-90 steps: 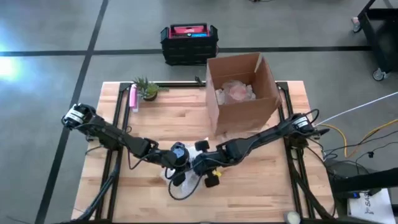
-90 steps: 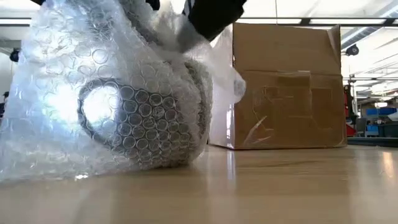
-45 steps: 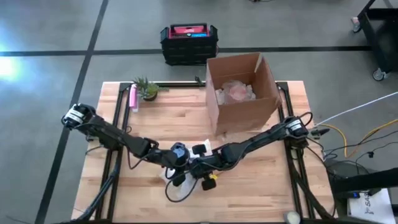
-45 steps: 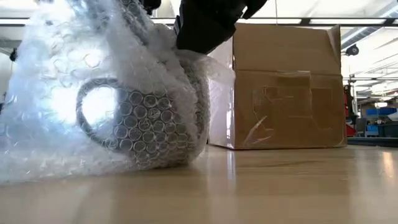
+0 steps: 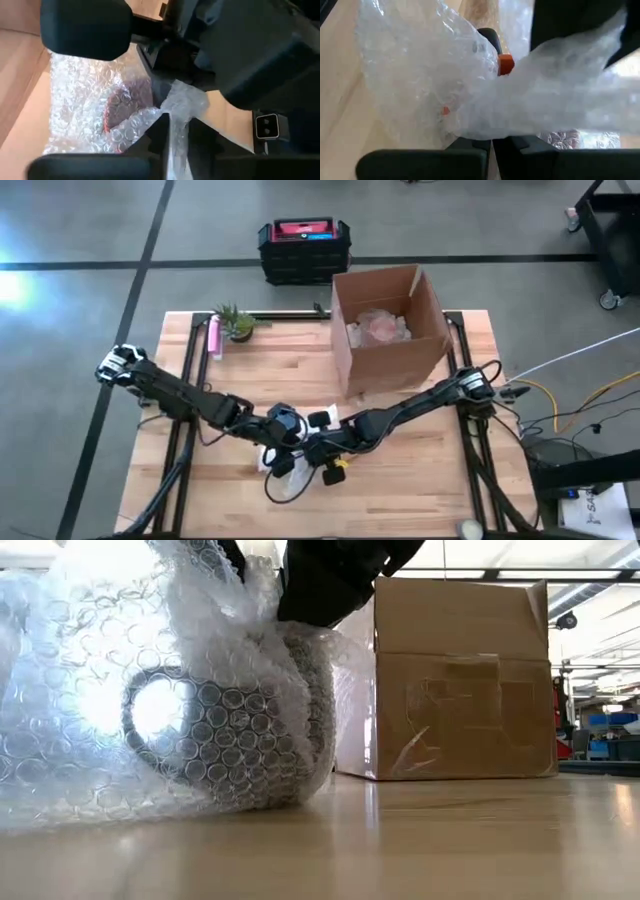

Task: Wrap mug
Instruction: Wrap the black mug with transparent bubble wrap

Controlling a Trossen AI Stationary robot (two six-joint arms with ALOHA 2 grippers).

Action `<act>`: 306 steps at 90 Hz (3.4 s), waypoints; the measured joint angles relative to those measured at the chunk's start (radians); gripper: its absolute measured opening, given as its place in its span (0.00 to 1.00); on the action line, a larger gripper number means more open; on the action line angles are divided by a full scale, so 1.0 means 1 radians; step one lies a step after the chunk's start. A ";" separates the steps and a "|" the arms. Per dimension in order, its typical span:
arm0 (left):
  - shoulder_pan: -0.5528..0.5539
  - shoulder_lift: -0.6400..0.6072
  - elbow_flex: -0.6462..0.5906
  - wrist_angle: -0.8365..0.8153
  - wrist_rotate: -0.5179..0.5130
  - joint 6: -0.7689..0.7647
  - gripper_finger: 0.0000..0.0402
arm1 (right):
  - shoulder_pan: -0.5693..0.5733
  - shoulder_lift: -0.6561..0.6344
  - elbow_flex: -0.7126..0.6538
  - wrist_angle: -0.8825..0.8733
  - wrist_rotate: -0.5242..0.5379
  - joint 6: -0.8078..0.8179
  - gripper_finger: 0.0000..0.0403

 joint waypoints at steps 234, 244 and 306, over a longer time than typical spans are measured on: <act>-0.108 0.061 -0.070 0.130 -0.153 -0.034 0.05 | -0.001 0.054 0.014 0.014 -0.007 -0.020 0.00; -0.122 0.018 -0.012 0.027 -0.141 -0.047 0.05 | -0.005 0.056 0.013 0.018 0.001 -0.014 0.00; -0.118 0.059 -0.167 0.260 -0.379 -0.024 0.05 | 0.000 0.059 0.007 0.014 -0.016 -0.023 0.00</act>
